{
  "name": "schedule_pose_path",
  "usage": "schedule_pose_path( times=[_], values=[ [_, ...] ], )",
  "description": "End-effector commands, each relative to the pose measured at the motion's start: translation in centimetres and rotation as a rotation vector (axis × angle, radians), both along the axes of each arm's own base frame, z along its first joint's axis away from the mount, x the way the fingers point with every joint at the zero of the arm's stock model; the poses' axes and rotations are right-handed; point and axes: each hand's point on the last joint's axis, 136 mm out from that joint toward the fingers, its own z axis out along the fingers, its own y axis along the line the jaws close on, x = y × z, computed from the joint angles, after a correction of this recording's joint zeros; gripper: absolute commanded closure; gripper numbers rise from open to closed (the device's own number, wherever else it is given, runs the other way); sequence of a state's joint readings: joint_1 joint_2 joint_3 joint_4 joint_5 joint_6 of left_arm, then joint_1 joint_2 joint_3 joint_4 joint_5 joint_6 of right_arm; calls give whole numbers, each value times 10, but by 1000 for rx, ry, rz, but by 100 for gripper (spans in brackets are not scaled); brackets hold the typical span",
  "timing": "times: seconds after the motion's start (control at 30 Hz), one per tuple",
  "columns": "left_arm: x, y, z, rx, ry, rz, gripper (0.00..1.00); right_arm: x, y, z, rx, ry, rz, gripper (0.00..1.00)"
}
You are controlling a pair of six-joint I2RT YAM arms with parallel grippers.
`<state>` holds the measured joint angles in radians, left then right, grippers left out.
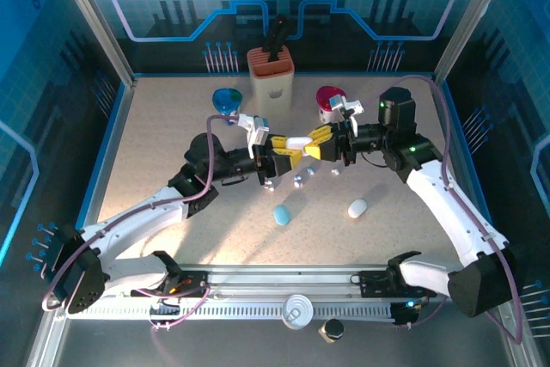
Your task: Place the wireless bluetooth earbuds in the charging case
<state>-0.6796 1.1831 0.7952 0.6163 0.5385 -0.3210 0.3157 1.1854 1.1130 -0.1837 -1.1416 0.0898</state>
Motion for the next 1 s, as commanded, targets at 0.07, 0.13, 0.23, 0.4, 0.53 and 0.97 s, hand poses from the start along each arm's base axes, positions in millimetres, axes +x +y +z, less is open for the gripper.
schedule_pose_path(
  times=[0.07, 0.13, 0.23, 0.4, 0.53, 0.97],
  values=[
    [-8, 0, 6, -30, -64, -32, 92, 8, 4, 4, -16, -12, -41, 79],
    [-10, 0, 2, -21, -81, -33, 96, 24, 3, 4, -23, 32, -118, 70],
    [-10, 1, -5, -4, -91, -23, 96, 47, -3, 7, -11, 88, -221, 52],
    [-9, 4, -14, 32, -105, -4, 97, 66, -11, 5, -34, 72, -348, 39],
    [-6, 9, -15, 51, -93, 39, 99, 66, -16, 10, -32, 51, -383, 35],
    [0, 23, -26, 102, -164, 144, 100, 98, -69, -49, -130, 335, -831, 35]
  ],
)
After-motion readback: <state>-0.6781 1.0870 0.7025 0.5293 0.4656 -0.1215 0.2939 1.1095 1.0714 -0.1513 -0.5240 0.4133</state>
